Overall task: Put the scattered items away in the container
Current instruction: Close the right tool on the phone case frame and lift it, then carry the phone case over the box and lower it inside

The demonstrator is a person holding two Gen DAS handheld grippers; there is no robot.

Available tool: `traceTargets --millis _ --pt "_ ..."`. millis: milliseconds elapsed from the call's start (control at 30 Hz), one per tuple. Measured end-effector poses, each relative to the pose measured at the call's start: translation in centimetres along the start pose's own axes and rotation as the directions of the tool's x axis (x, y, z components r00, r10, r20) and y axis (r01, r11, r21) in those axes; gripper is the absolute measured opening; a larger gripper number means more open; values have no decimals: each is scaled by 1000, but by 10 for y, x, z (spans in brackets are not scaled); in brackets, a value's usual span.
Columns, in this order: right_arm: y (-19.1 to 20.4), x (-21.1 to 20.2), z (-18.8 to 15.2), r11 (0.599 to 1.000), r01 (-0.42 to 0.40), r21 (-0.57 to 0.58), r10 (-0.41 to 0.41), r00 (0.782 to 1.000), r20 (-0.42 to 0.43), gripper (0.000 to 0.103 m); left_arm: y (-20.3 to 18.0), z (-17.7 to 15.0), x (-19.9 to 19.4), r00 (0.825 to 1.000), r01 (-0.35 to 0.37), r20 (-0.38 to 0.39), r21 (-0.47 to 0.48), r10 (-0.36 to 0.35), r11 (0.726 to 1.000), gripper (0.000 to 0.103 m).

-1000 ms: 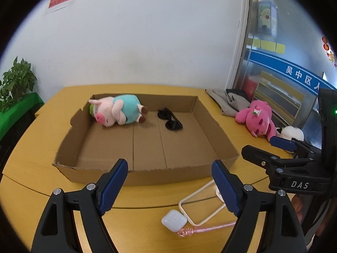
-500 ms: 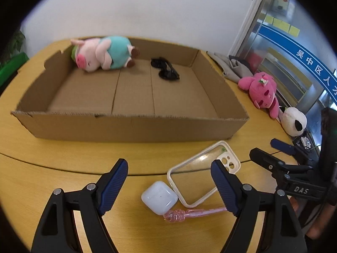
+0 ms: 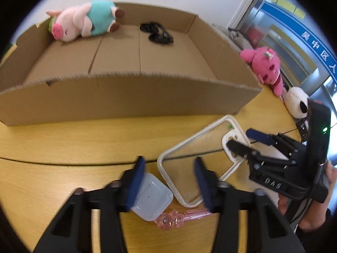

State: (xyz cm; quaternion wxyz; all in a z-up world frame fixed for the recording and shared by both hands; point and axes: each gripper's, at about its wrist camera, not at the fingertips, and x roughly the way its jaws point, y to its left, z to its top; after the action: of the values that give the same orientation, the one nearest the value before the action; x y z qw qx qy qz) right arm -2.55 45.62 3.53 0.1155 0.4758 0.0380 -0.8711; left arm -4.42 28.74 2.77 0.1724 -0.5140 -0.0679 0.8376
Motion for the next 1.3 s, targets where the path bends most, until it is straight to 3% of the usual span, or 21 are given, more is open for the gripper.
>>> traceTargets --millis 100,267,400,667,833,1067,1300 --pt "3 -5 -3 1000 -22 1 22 1000 2 34 -4 -2 7 1000 -8 -29 22 8 1000 24" --pt "11 -15 -25 1000 4 30 -4 1000 14 30 -1 -3 13 998 -39 -40 43 41 998 17" --pt "12 -28 -44 997 -29 76 28 999 17 17 3 -3 13 998 -47 -40 54 49 997 14" --pt "5 -35 -51 990 -64 128 60 998 37 10 6 -1 7 999 -42 -29 59 44 997 6" --pt "11 -55 -42 990 -83 115 68 989 131 8 5 4 -29 998 -42 53 84 38 996 6" --pt "49 -107 0 992 -127 14 117 948 294 9 17 27 -108 970 -102 228 69 84 992 6" --pt "83 -170 65 989 -103 -105 140 871 470 8 18 58 -187 913 -174 386 87 128 981 6"
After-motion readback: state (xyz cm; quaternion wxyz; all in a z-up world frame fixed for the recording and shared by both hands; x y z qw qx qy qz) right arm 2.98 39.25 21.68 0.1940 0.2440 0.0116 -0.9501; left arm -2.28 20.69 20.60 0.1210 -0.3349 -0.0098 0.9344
